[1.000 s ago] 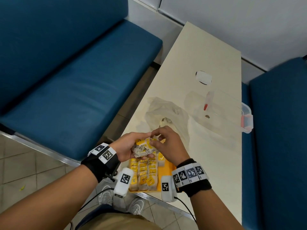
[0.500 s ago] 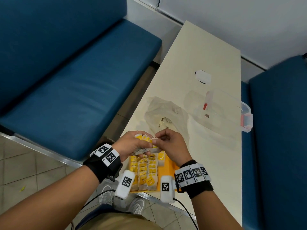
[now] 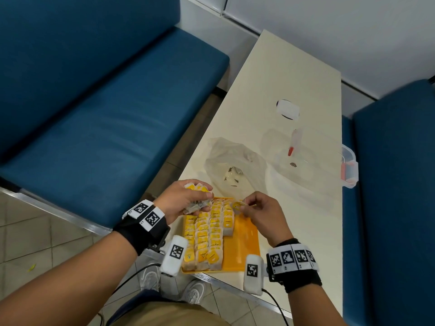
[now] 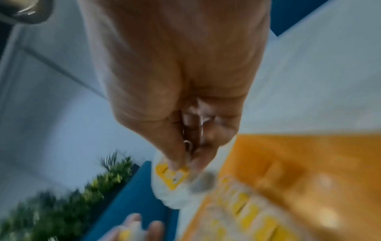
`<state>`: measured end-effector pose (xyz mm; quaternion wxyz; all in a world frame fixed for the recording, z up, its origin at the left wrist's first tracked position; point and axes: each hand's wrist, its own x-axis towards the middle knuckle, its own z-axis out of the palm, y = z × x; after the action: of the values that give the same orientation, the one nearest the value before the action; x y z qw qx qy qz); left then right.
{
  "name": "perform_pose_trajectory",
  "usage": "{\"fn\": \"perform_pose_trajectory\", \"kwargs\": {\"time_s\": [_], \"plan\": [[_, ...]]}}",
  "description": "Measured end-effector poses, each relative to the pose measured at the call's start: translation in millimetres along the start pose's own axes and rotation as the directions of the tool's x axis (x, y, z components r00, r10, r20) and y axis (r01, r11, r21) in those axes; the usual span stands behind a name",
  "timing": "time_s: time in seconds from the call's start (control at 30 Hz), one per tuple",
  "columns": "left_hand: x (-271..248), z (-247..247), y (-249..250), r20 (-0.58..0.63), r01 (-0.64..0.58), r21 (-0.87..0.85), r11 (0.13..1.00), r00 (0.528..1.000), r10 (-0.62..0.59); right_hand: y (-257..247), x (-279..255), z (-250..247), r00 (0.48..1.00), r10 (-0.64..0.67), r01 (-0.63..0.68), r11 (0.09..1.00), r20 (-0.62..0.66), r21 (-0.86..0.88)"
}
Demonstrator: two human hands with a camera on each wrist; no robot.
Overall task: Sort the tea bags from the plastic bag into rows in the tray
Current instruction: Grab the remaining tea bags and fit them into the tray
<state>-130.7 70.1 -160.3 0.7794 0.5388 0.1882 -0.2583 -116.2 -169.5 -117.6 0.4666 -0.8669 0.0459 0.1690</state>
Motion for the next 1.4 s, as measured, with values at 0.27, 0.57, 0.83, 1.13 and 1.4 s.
{"fn": "perform_pose_trajectory", "kwargs": {"time_s": [0.27, 0.57, 0.83, 1.13, 1.4], "plan": [[3.7, 9.6, -12.2, -0.123, -0.029, 0.010, 1.000, 0.992, 0.030, 28.7, -4.5, 13.2, 0.969, 0.140, -0.066, 0.941, 0.204, -0.332], [0.8, 14.1, -13.3, -0.172, -0.060, 0.042, 0.997, 0.983, 0.066, 40.3, 5.5, 43.0, 0.939, 0.287, -0.126, 0.799, 0.189, -0.588], [1.5, 12.7, -13.8, -0.159, -0.060, 0.064, 0.996, 0.985, 0.070, 46.7, 4.4, 55.5, 0.947, 0.305, -0.214, 0.832, 0.101, -0.511], [-0.4, 10.0, -12.1, -0.122, -0.037, 0.036, 0.999, 0.992, 0.041, 44.7, 9.1, 63.4, 0.960, 0.277, -0.239, 0.881, 0.035, -0.407], [-8.2, 3.9, -1.5, -0.011, 0.048, -0.189, 0.981, 0.999, -0.051, 23.3, 1.8, 53.8, 0.995, 0.090, -0.101, 0.912, -0.047, -0.398]]}}
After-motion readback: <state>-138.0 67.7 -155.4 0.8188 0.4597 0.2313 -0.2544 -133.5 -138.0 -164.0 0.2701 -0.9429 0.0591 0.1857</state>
